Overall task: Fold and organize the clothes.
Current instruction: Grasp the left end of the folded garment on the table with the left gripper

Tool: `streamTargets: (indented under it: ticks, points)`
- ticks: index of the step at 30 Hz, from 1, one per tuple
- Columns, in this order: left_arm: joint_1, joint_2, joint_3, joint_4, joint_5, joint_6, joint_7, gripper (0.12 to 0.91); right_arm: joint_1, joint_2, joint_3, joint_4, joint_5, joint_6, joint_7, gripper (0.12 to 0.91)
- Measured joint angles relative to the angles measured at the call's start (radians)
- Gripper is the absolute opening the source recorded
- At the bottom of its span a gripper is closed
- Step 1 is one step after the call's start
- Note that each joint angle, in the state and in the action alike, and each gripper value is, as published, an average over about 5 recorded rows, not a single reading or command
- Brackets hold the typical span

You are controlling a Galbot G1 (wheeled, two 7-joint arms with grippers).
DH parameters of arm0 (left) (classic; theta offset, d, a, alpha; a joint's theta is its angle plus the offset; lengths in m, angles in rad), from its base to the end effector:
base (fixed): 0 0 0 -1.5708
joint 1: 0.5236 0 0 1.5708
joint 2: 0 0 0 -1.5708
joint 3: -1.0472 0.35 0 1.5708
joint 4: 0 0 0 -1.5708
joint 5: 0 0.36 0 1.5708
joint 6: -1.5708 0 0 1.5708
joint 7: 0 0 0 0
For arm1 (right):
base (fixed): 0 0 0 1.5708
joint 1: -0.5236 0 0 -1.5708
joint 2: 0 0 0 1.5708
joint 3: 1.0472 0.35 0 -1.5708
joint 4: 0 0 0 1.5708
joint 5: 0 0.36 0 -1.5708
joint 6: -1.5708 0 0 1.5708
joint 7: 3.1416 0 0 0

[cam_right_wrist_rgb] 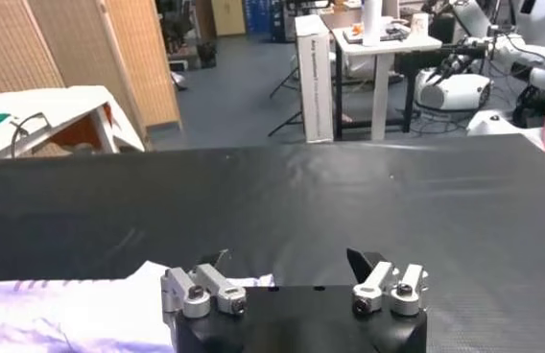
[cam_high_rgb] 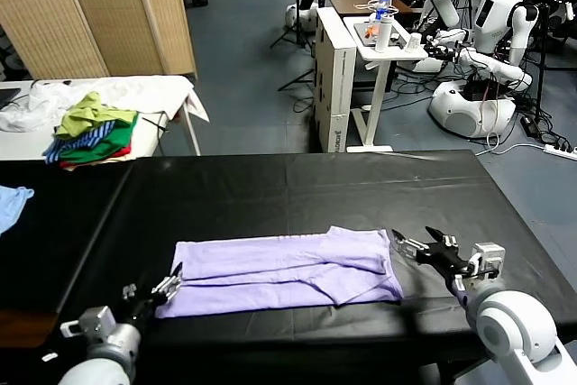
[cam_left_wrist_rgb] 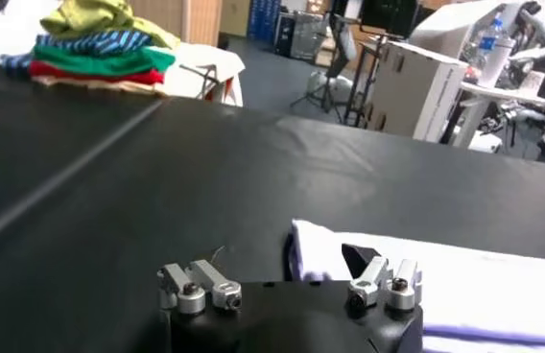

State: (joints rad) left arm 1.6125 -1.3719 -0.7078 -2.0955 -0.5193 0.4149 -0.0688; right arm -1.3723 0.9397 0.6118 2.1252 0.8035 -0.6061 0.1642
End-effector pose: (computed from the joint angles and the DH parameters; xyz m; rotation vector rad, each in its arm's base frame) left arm 0.1756 0.0895 -0.2950 0.0986 -2.6907 0.3412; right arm 0.2526 -0.1165 -0.2051 0.2120 -2.6789 -0.0856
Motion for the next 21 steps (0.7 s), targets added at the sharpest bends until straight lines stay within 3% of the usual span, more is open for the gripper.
streamTargets:
  ticks: [5,9,12,19,21]
  points:
    - [-0.006,-0.025,0.003,0.02,0.0,-0.006,0.003,0.874,-0.003,-0.001,0.002,0.006,0.0,0.0,0.0,0.907]
    - [-0.005,-0.037,0.004,0.032,-0.004,-0.012,0.007,0.793,-0.003,-0.001,0.002,0.008,0.0,0.001,0.0,0.907]
    - [-0.001,-0.044,0.004,0.033,-0.009,-0.015,0.008,0.695,-0.002,-0.001,0.0,0.007,-0.002,0.002,0.0,0.907]
    - [0.0,-0.056,0.001,0.036,-0.058,-0.007,-0.003,0.315,0.003,-0.001,-0.002,0.01,-0.003,0.002,-0.004,0.907]
    - [-0.001,-0.06,0.001,0.036,-0.07,-0.003,-0.005,0.248,0.004,-0.001,-0.003,0.011,-0.003,0.003,-0.004,0.907]
